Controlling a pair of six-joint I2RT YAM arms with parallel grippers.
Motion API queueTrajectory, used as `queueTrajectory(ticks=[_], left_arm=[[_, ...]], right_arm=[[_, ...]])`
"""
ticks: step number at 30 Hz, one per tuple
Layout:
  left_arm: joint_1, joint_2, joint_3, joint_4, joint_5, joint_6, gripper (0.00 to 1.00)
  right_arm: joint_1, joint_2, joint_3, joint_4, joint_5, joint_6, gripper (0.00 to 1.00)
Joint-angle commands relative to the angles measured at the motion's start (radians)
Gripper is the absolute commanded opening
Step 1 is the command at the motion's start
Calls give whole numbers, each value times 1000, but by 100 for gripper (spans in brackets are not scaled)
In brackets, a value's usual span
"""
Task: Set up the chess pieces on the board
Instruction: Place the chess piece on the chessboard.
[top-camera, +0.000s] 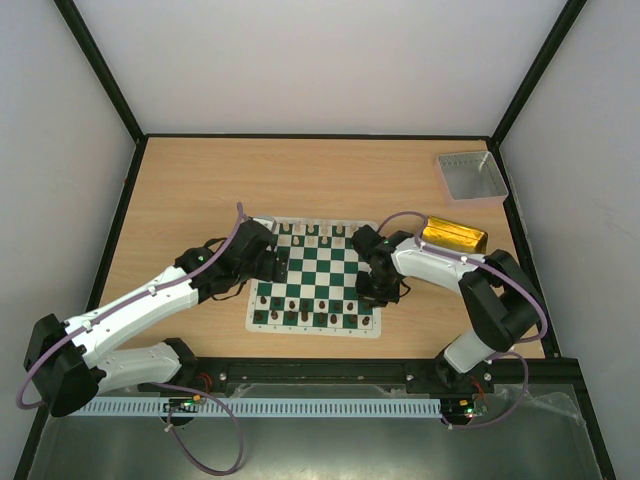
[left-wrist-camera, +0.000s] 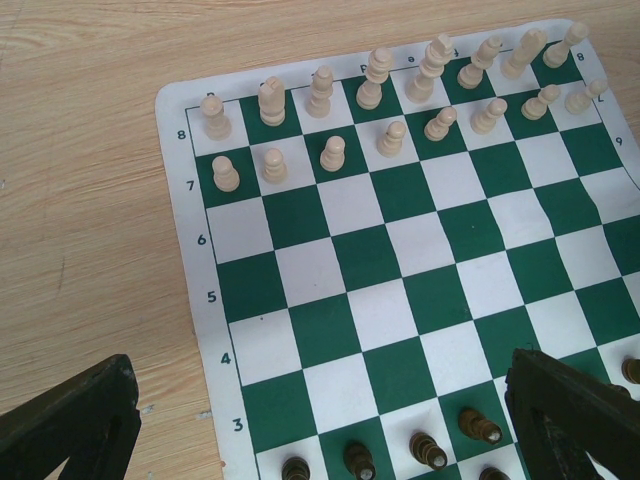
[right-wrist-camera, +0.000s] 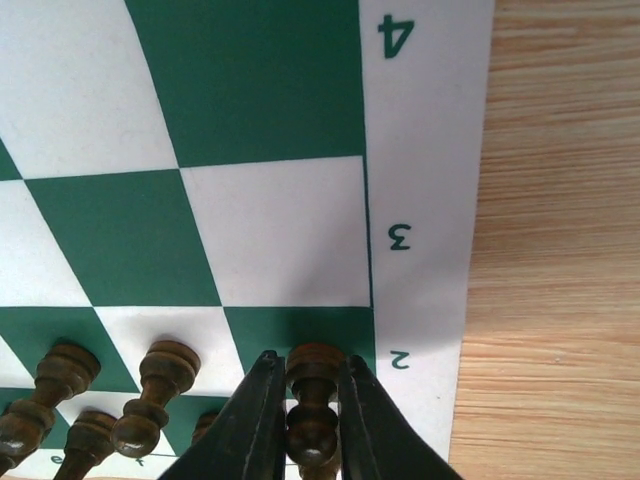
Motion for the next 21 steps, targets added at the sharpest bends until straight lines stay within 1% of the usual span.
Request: queueTrajectory(ticks=[1,2,5,6,13,16,17,19,21], left_arm=[[-4,-2,-13,4,-7,4,99],[-5,-2,-13,4,-8,4,99],[-4,-2,-13,4,-8,4,99],[-5,-2,-13,4,-7,4,99],[-4,-2,-12,3,-9,4,99],[-5,-4,-11,4,-11,5,99],[-5,-6,-12,3,-11,4,99],[-5,-11,-9,-2,-15,3,99],[-4,-32,-4,-8,-20,1,99]], right_arm=[[6,11,18,-6,1,-1,16],[6,12,21,-8,1,-1,17],[6,15,26,-9,-4,-4,32],[6,13,28,-10,-2,-3,34],[6,5,48,-24,9,-4,35],[6,-9,80,-47,44,-3,36],[5,-19,92,-61,64,-2,38],[2,-52,120,-77,97,2,49],[-10,-100,151,-97,136,-3,54]])
